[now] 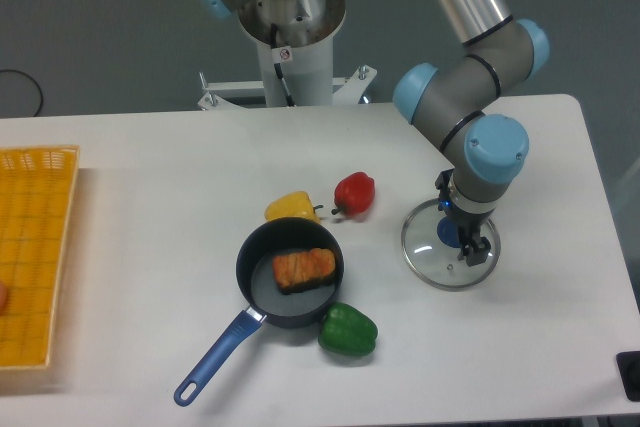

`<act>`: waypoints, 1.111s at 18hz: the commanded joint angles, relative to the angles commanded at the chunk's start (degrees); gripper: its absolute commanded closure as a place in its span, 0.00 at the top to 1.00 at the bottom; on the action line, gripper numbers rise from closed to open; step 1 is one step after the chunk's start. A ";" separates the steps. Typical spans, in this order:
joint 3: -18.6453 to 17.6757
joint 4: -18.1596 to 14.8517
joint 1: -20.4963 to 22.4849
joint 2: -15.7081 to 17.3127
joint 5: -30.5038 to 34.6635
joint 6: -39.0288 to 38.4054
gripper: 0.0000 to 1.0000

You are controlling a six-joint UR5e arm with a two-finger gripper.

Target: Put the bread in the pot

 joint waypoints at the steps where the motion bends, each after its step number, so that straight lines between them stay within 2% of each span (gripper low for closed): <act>1: 0.00 0.00 0.00 0.00 0.00 0.00 1.00; 10: -0.09 0.00 0.44 -0.44 -0.09 -0.18 0.99; 19: -0.18 0.09 0.26 -0.53 0.00 -0.17 0.74; 20: -0.18 0.09 0.26 -0.53 -0.09 -0.18 0.73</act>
